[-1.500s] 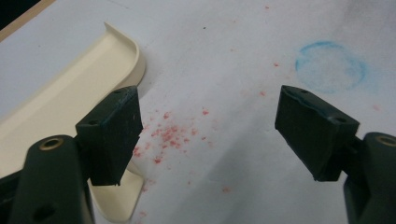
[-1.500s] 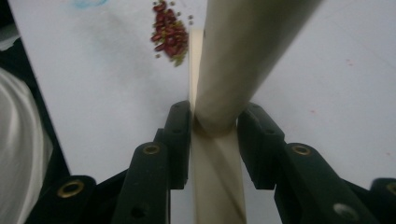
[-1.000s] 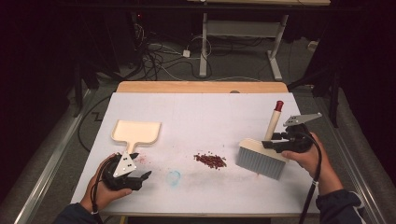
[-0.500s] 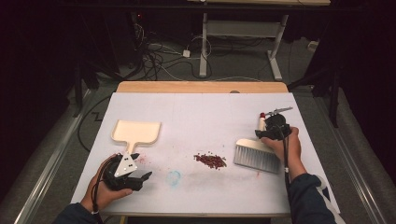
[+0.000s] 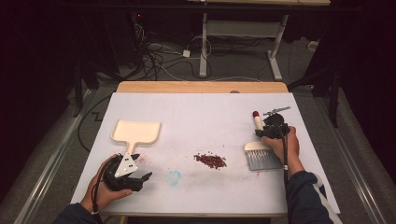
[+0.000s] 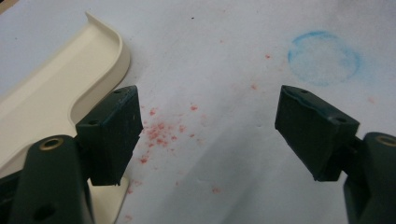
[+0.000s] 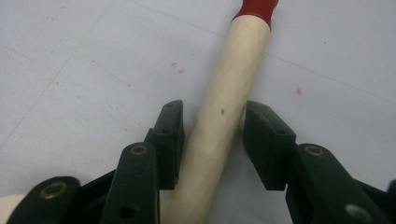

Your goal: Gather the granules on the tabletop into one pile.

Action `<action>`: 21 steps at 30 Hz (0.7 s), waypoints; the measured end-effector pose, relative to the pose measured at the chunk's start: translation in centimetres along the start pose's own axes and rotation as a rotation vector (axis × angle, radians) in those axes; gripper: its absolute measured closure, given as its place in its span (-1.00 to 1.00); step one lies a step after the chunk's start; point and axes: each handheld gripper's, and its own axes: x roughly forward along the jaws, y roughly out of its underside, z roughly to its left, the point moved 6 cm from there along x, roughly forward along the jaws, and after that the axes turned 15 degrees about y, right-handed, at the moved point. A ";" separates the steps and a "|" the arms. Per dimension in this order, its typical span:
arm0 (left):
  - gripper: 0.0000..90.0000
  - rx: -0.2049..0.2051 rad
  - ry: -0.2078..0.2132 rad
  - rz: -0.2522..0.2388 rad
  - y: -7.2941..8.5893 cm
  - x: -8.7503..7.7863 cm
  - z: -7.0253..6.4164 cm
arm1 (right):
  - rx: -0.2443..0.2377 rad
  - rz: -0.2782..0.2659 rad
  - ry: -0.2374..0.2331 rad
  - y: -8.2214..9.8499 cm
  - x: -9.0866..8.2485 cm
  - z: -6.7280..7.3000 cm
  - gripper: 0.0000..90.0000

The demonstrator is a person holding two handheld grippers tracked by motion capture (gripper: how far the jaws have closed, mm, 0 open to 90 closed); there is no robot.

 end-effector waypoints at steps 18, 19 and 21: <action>-0.51 0.015 -0.024 -0.020 -0.3 -0.5 -0.1 | 0.060 -0.321 0.046 -2.1 -5.7 -1.3 -0.13; -0.52 0.015 -0.028 -0.023 -0.3 -0.5 -0.1 | 0.059 -0.348 0.031 -2.2 -6.3 -1.3 -0.14; -0.52 0.014 -0.031 -0.024 -0.3 -0.5 -0.1 | 0.044 -0.404 0.021 -2.4 -7.7 -1.1 -0.18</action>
